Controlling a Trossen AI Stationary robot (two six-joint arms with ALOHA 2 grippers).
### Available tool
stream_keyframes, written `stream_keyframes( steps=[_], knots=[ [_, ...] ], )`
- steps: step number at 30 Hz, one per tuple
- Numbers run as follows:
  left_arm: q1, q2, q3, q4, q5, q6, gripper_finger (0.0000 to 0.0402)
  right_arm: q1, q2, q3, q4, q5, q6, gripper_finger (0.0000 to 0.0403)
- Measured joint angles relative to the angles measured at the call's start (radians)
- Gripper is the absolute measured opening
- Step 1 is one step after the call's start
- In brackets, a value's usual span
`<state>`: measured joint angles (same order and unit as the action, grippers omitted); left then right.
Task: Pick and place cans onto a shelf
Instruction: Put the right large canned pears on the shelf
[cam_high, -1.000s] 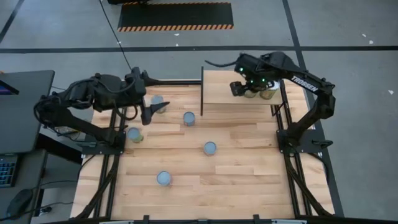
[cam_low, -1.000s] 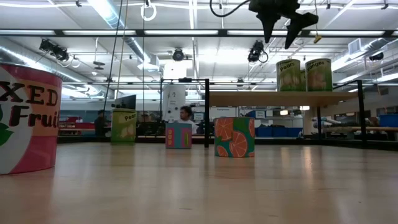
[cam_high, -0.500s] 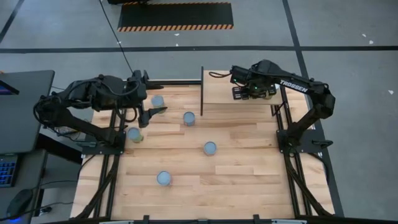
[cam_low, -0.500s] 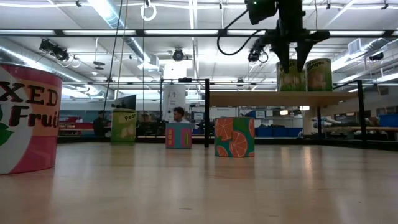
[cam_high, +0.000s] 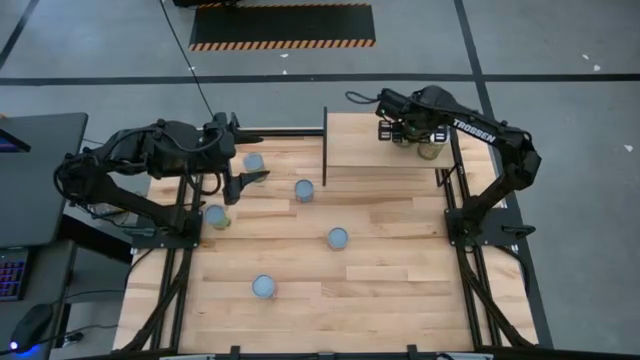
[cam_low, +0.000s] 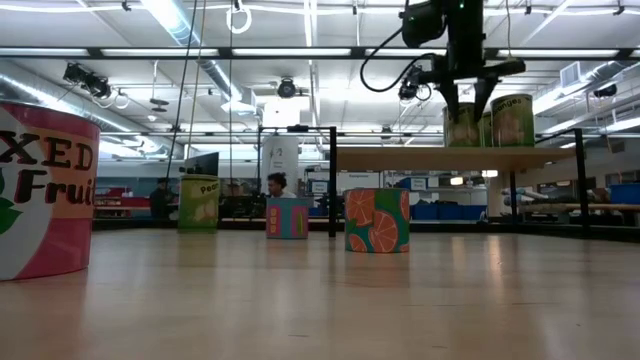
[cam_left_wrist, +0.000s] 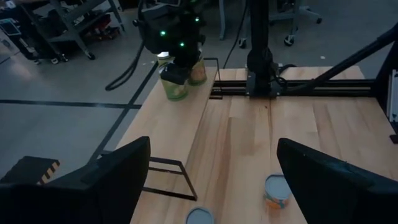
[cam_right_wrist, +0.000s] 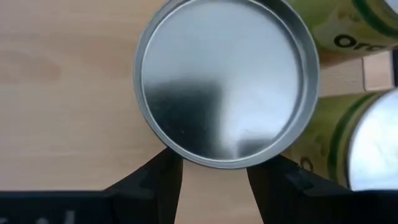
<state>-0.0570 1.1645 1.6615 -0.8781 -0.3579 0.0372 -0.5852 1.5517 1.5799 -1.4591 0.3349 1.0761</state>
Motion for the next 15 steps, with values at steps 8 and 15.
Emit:
stream_keyframes(
  steps=[8, 15],
  knots=[
    [0.000, 0.000, 0.000, -0.001, -0.006, -0.007, 0.0357, 0.005, 0.000, 0.000, 0.063, -0.026, 0.079, 0.0178],
    [0.000, 0.000, 0.000, -0.012, 0.021, -0.007, 0.0357, -0.023, 0.000, 0.000, 0.088, 0.016, 0.100, 0.0178]
  ],
)
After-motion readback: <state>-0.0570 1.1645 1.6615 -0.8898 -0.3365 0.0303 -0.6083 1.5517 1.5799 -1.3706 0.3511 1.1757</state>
